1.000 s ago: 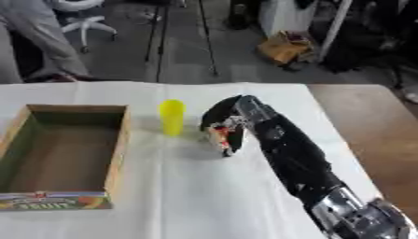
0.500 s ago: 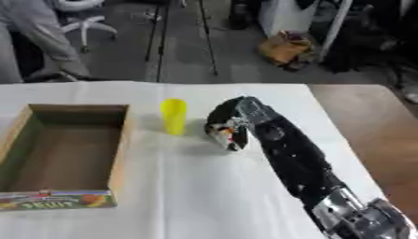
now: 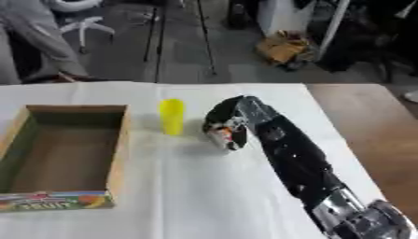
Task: Pick up objects on the table and place them in the box.
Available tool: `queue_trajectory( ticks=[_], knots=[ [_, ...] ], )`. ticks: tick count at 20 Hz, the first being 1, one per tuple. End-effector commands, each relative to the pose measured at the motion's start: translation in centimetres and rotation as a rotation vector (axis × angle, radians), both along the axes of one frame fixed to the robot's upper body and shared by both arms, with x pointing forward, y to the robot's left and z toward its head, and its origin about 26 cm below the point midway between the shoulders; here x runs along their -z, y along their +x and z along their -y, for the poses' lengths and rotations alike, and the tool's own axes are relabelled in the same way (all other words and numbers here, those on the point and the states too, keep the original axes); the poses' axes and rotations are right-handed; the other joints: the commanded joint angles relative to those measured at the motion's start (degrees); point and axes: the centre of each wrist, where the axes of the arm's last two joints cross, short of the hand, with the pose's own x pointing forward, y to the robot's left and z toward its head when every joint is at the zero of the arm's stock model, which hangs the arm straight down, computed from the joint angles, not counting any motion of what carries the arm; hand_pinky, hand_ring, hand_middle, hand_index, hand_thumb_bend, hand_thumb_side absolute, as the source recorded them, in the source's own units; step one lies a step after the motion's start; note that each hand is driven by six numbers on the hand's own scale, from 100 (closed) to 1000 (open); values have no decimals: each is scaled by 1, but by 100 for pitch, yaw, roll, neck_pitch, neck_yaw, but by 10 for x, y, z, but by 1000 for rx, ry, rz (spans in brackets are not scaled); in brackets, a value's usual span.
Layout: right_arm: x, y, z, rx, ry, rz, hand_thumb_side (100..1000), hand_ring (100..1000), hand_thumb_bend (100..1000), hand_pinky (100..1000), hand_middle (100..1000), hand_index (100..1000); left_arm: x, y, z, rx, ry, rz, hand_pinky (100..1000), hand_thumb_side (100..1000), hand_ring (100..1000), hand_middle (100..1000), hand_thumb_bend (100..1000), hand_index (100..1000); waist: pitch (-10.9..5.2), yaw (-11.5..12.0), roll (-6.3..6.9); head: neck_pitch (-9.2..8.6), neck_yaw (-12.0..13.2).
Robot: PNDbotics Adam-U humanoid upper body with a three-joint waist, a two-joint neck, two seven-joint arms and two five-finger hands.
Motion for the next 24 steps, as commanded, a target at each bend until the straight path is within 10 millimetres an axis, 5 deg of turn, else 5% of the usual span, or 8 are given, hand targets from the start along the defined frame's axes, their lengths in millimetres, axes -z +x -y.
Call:
queue_trajectory(
  ticks=[1, 10, 24],
  knots=[
    [-43, -1, 1, -44, 65, 116, 100, 759, 208, 830, 497, 932, -9, -1, -2, 5, 14, 31, 668, 1000, 781, 653, 411, 832, -112, -15, 33, -48, 27],
    [-84, -21, -20, -211, 352, 303, 100, 694, 214, 792, 415, 937, -8, -1, -3, -5, 7, 32, 666, 1000, 781, 654, 405, 831, -173, -46, 55, -44, 85],
    [-79, -27, -61, -244, 772, 319, 100, 611, 152, 730, 337, 947, -10, -2, -1, -27, -44, 68, 657, 997, 778, 653, 395, 830, -205, 25, 147, 12, 20]
  ],
)
